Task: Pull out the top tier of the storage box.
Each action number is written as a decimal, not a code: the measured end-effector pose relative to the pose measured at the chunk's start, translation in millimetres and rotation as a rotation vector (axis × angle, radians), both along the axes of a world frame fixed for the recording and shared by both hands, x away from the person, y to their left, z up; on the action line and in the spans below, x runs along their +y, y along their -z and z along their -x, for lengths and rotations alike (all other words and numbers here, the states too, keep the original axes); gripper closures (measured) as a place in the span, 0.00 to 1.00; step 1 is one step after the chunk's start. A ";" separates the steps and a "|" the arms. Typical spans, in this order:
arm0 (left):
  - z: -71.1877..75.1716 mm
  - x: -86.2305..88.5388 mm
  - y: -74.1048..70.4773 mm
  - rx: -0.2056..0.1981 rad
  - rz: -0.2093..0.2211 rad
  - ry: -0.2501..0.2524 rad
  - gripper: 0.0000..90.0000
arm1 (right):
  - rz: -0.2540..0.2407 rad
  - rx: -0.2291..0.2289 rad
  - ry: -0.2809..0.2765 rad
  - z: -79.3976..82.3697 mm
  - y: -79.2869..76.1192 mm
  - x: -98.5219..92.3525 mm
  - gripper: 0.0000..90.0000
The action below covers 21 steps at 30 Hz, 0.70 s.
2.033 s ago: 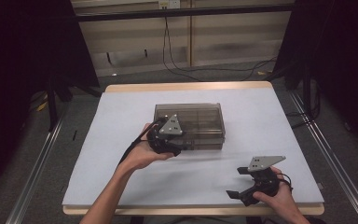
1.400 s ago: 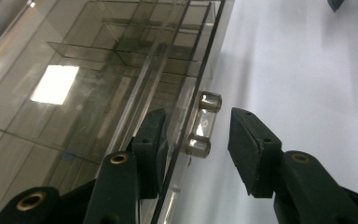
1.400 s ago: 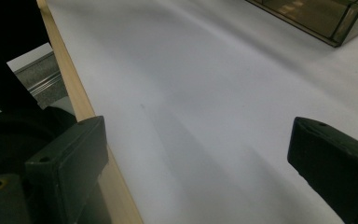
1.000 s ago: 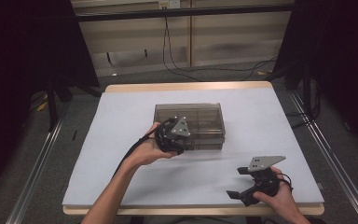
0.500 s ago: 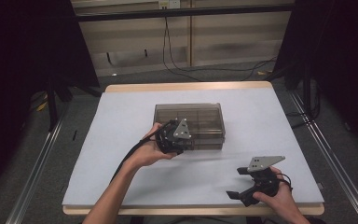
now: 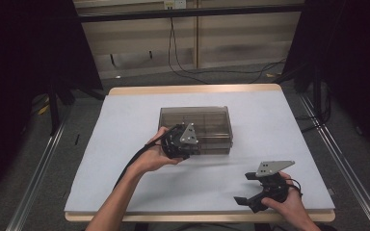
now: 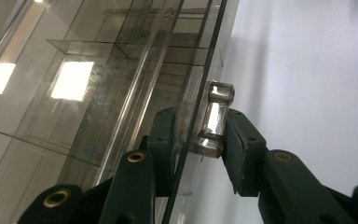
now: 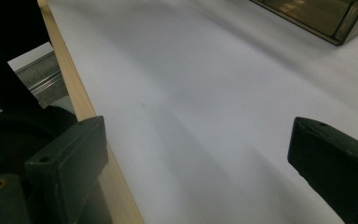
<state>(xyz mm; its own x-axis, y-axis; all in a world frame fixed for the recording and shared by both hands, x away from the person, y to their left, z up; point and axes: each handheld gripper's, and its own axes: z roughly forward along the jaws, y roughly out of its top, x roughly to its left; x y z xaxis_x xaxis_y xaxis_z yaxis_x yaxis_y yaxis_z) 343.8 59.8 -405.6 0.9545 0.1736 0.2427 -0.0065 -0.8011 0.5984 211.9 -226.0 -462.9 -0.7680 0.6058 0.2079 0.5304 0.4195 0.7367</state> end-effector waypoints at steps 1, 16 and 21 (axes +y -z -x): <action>0.2 0.3 -0.4 0.007 0.001 0.002 0.74 | 0.000 -0.001 -0.001 -0.1 0.0 -0.1 0.05; 7.0 5.1 -1.3 0.040 0.027 0.035 0.76 | 0.002 -0.002 0.000 0.5 0.1 0.2 0.05; 8.7 5.5 -2.0 0.042 0.020 0.049 0.76 | 0.002 0.002 0.001 0.9 -0.2 0.0 0.05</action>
